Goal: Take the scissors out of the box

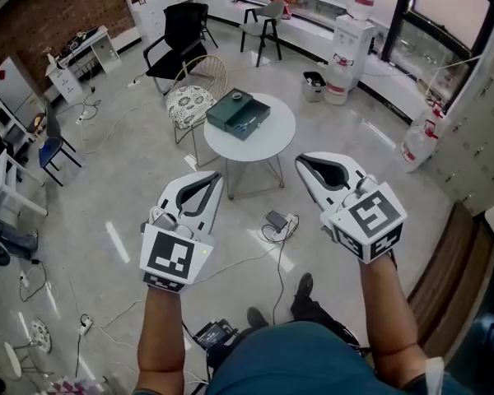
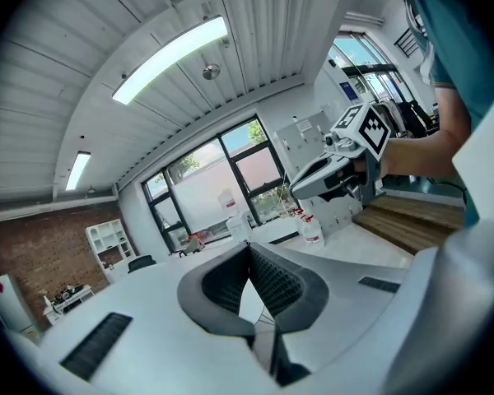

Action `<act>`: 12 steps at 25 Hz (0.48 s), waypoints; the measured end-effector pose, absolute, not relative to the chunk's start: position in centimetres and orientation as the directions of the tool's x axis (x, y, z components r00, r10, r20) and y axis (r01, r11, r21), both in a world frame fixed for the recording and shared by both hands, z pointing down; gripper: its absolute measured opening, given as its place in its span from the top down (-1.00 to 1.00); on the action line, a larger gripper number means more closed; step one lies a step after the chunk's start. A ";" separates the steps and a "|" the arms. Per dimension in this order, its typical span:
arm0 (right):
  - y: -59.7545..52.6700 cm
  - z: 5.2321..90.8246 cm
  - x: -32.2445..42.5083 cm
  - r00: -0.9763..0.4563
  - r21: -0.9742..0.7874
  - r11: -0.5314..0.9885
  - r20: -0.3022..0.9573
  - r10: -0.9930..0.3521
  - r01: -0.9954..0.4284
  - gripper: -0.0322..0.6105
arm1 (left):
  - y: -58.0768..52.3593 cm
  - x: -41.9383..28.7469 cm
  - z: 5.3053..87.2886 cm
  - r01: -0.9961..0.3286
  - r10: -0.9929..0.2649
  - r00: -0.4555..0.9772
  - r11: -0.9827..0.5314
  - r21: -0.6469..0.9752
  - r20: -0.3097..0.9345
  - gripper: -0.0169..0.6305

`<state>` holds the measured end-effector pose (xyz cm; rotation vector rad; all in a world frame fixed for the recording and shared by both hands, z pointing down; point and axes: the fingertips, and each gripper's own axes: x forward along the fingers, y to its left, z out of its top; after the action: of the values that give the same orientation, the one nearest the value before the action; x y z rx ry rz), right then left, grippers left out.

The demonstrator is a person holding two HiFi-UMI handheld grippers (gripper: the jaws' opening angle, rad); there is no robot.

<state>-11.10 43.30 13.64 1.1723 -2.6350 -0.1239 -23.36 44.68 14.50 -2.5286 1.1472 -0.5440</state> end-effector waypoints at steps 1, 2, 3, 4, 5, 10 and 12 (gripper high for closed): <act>42.3 13.6 -10.5 -0.649 0.173 0.677 0.194 -0.736 -0.715 0.78 | 43.9 -22.7 14.4 -0.650 -0.770 0.601 -0.628 -0.428 0.215 0.89; 41.3 13.6 -9.8 -0.655 0.168 0.682 0.193 -0.730 -0.711 0.78 | 43.0 -22.1 14.4 -0.653 -0.773 0.595 -0.624 -0.430 0.219 0.89; 40.2 13.7 -9.2 -0.662 0.164 0.689 0.193 -0.725 -0.706 0.78 | 42.1 -21.4 14.4 -0.656 -0.778 0.587 -0.620 -0.431 0.224 0.89; 39.2 13.8 -8.6 -0.668 0.159 0.695 0.194 -0.718 -0.701 0.78 | 41.1 -20.8 14.4 -0.660 -0.782 0.580 -0.615 -0.431 0.229 0.89; 38.1 13.9 -7.9 -0.675 0.154 0.701 0.194 -0.712 -0.696 0.78 | 40.2 -20.2 14.5 -0.664 -0.786 0.572 -0.611 -0.431 0.234 0.89; 32.6 14.7 -4.4 -0.703 0.127 0.727 0.190 -0.685 -0.674 0.78 | 35.4 -16.5 15.4 -0.679 -0.802 0.541 -0.595 -0.429 0.255 0.89; 30.7 15.2 -3.1 -0.716 0.118 0.740 0.192 -0.672 -0.663 0.78 | 33.6 -15.0 15.7 -0.685 -0.807 0.529 -0.588 -0.429 0.262 0.89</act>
<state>-3.12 30.72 15.18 1.0576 -2.7187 -0.0592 -14.98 33.62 15.73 -2.4974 1.2503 -0.6387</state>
